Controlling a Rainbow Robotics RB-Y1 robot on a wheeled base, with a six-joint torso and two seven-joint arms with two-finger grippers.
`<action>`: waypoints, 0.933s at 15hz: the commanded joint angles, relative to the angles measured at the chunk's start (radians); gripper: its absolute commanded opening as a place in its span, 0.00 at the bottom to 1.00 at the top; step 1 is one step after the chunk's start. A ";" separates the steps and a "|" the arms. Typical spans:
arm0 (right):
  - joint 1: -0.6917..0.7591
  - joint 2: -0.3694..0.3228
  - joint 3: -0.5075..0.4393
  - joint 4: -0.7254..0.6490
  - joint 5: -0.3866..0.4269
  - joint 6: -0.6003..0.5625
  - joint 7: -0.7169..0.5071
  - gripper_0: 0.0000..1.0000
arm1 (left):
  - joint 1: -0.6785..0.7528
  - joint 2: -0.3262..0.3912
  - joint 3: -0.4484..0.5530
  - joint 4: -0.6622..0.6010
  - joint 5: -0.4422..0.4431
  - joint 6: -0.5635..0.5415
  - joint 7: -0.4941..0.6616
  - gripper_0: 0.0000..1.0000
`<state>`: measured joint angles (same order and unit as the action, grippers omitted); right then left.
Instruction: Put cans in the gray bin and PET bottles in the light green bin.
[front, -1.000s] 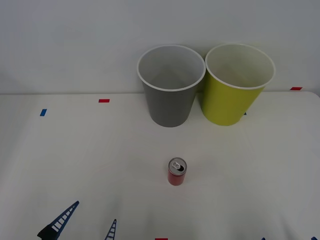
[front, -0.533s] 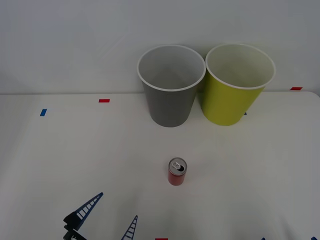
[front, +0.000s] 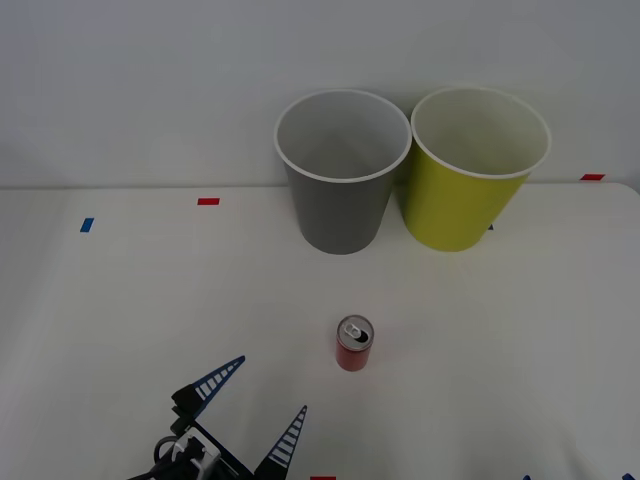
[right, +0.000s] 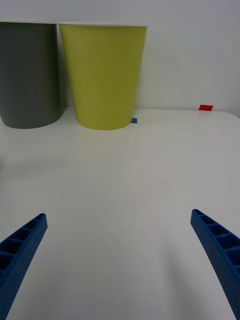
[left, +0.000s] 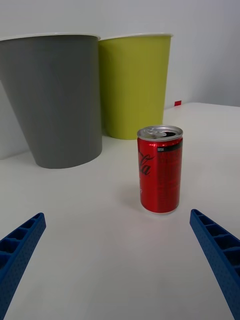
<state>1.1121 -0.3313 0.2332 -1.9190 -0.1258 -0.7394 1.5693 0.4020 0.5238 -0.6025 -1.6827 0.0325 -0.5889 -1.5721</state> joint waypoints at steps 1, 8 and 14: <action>0.000 0.000 0.000 0.000 0.000 0.000 0.000 1.00 | -0.069 -0.019 -0.030 0.052 0.000 0.001 0.026 1.00; 0.000 0.000 0.000 0.000 0.000 0.000 0.000 1.00 | -0.193 -0.082 -0.079 0.152 -0.009 0.001 0.064 1.00; 0.000 0.000 0.000 0.000 0.000 0.000 0.000 1.00 | -0.235 -0.123 -0.089 0.153 -0.037 0.061 0.078 1.00</action>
<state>1.1121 -0.3313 0.2332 -1.9190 -0.1258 -0.7394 1.5693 0.1700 0.4111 -0.6900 -1.5296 0.0024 -0.5410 -1.4970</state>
